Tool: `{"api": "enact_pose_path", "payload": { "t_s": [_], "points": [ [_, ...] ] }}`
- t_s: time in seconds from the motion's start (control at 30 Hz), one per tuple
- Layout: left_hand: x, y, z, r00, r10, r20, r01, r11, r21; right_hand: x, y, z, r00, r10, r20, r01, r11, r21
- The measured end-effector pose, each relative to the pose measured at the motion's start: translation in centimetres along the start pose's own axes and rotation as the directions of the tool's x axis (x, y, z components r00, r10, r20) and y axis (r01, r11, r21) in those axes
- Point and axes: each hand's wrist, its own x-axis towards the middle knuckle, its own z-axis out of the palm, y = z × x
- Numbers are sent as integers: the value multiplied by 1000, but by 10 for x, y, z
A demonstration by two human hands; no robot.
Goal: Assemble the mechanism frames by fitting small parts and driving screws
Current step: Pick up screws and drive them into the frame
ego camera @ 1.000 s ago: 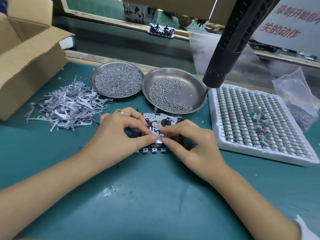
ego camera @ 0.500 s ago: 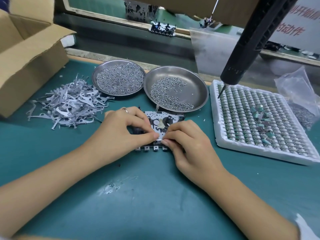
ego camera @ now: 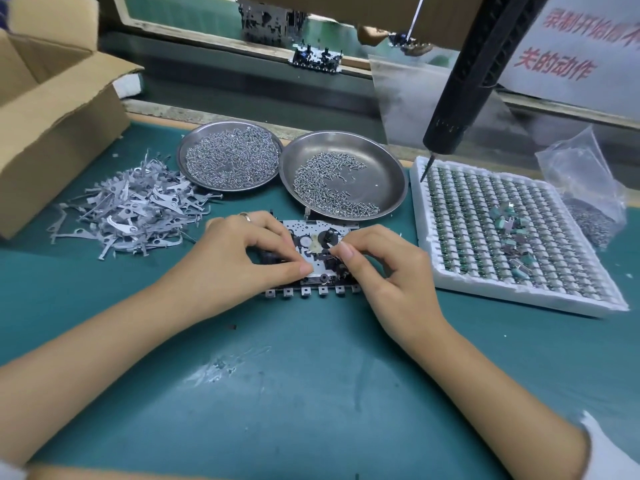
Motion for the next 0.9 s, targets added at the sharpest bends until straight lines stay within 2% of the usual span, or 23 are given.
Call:
{"api": "enact_pose_path", "payload": {
  "t_s": [0.07,0.13,0.23,0.3,0.47,0.6,0.67,0.77,0.9],
  "points": [
    [0,2,-2,1000,18,11,-18,1000,16,0,0,0,1000,-6,-10,6,1000,6],
    [1,2,-5,998,47,-38,-47,999,14,0,0,1,1000,-10,-20,10,1000,13],
    [14,-4,-17,948,139,-286,-98,983,154,1,0,1,999,-11,-31,12,1000,14],
    [28,-13,-28,905,162,-392,-30,947,321,0,0,2,999,-24,-33,24,1000,6],
    [64,-31,-44,941,34,-338,181,792,582,0,-1,2,998,-58,-12,58,998,12],
    [80,-31,-40,938,-119,-325,304,734,608,0,-1,2,997,-73,-12,73,997,21],
    [81,-31,-38,921,-97,-377,330,708,625,0,-1,2,997,-72,-3,72,997,19],
    [78,-32,-38,911,21,-411,293,670,683,1,0,2,997,-73,1,73,997,16],
    [74,-36,-37,894,114,-434,250,677,692,0,0,2,997,-80,-2,80,997,10]
  ]
}}
